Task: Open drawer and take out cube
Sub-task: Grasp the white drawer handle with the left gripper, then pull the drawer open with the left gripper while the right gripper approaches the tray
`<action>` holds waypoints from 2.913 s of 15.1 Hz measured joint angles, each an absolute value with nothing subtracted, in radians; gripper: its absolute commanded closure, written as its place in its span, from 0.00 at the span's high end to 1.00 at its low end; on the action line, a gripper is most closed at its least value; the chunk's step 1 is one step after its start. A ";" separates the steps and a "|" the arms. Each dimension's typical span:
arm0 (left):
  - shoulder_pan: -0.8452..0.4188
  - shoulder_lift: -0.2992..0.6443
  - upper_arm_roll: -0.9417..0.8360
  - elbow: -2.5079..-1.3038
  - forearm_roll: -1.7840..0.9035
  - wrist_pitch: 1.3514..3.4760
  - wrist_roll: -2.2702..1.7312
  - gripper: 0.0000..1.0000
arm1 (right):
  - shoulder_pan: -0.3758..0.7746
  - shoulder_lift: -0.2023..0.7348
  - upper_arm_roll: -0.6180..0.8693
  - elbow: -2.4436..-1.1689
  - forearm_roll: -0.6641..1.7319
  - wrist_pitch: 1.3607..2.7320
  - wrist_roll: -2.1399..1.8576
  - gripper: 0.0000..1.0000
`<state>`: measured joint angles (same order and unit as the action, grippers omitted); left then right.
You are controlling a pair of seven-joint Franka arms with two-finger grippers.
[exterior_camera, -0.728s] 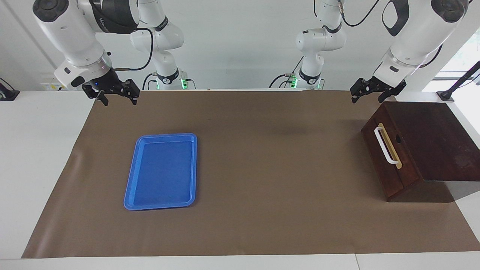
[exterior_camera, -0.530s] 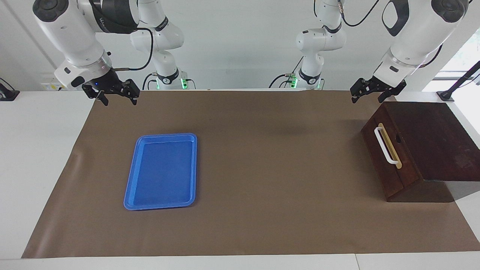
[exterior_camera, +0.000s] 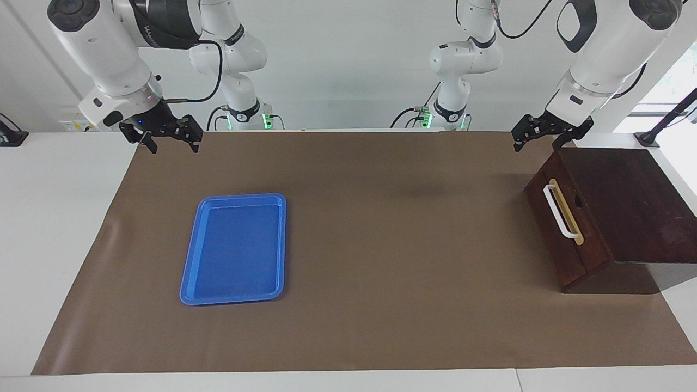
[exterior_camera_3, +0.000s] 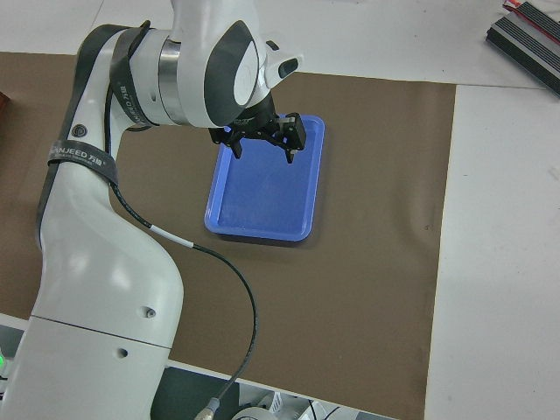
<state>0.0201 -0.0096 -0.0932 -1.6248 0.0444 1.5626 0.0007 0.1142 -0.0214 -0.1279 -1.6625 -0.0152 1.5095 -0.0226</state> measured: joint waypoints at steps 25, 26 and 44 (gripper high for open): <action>0.046 0.129 -0.091 -1.978 0.484 2.144 0.055 1.00 | 0.117 -0.035 -0.109 -1.723 0.053 1.529 0.848 1.00; 0.046 0.129 -0.091 -1.987 0.484 2.150 0.055 1.00 | 0.117 -0.035 -0.109 -1.728 0.069 1.535 0.927 1.00; -0.111 0.129 -0.108 -2.016 0.388 2.191 -0.239 1.00 | 0.099 0.014 -0.113 -1.763 0.304 1.616 1.374 1.00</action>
